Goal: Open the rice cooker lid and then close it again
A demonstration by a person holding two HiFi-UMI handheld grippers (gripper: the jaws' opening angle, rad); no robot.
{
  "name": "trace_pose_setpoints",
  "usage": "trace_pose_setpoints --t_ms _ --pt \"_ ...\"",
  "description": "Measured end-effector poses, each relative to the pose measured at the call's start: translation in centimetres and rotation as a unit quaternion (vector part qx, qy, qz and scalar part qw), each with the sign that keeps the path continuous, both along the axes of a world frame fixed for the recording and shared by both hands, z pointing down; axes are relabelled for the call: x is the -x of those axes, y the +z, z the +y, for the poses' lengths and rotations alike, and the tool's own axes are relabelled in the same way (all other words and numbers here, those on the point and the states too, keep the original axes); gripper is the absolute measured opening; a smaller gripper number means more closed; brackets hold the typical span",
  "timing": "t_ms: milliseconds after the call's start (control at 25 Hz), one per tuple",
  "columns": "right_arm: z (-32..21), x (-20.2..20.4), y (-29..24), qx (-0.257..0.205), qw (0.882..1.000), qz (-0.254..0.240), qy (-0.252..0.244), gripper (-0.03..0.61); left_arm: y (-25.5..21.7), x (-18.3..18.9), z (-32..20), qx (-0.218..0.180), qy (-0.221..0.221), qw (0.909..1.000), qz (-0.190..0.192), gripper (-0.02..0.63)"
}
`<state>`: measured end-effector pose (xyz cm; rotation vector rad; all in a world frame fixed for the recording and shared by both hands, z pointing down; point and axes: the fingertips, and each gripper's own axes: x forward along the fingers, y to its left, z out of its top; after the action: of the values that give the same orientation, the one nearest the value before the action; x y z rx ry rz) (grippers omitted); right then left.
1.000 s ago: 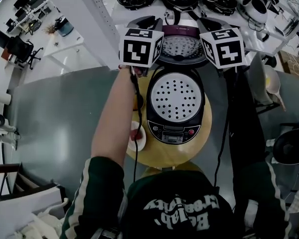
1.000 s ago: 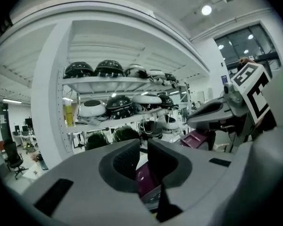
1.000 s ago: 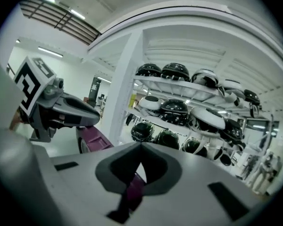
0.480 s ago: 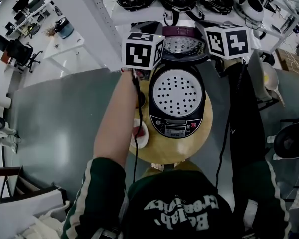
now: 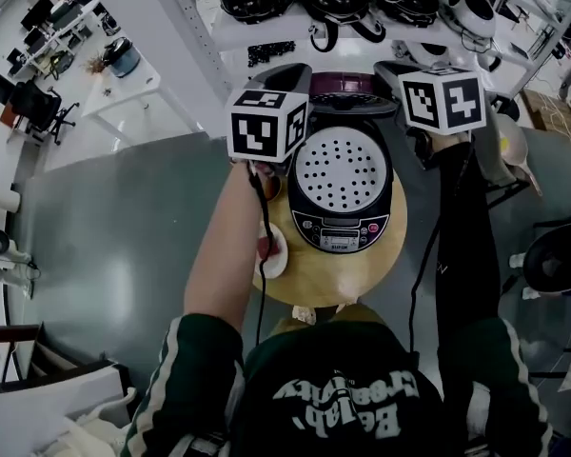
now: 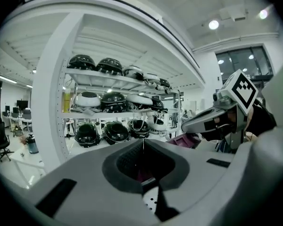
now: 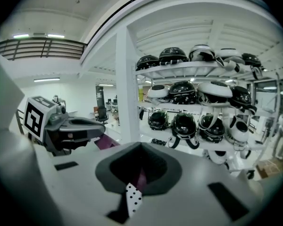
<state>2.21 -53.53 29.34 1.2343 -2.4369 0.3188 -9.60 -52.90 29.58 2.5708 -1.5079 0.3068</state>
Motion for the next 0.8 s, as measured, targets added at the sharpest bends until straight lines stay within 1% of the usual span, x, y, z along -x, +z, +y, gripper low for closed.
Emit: trace_pose_setpoints --t_ms 200,360,440,560,680,800 --pt "4.6 0.0 2.3 -0.006 1.000 0.003 0.011 0.003 2.1 0.1 5.2 0.003 0.009 0.9999 0.006 0.012" --pt "8.8 0.3 6.8 0.004 0.999 0.042 0.013 0.003 5.1 0.3 9.3 0.008 0.000 0.9999 -0.006 0.015" --pt "10.8 0.4 9.5 0.009 0.998 0.053 0.018 0.005 7.2 0.1 11.1 0.024 0.000 0.9997 0.002 0.015" --pt "12.8 0.3 12.8 0.022 0.999 0.037 0.030 0.005 11.3 0.0 12.8 0.060 -0.001 0.9980 0.018 0.015" --pt "14.2 0.0 15.4 0.035 0.998 0.021 0.040 0.005 15.0 -0.3 14.3 0.079 -0.006 0.9968 0.013 0.015" --pt "15.4 0.0 17.9 0.047 0.997 0.032 0.044 0.005 17.6 -0.5 15.5 0.087 -0.012 0.9961 0.004 0.015"
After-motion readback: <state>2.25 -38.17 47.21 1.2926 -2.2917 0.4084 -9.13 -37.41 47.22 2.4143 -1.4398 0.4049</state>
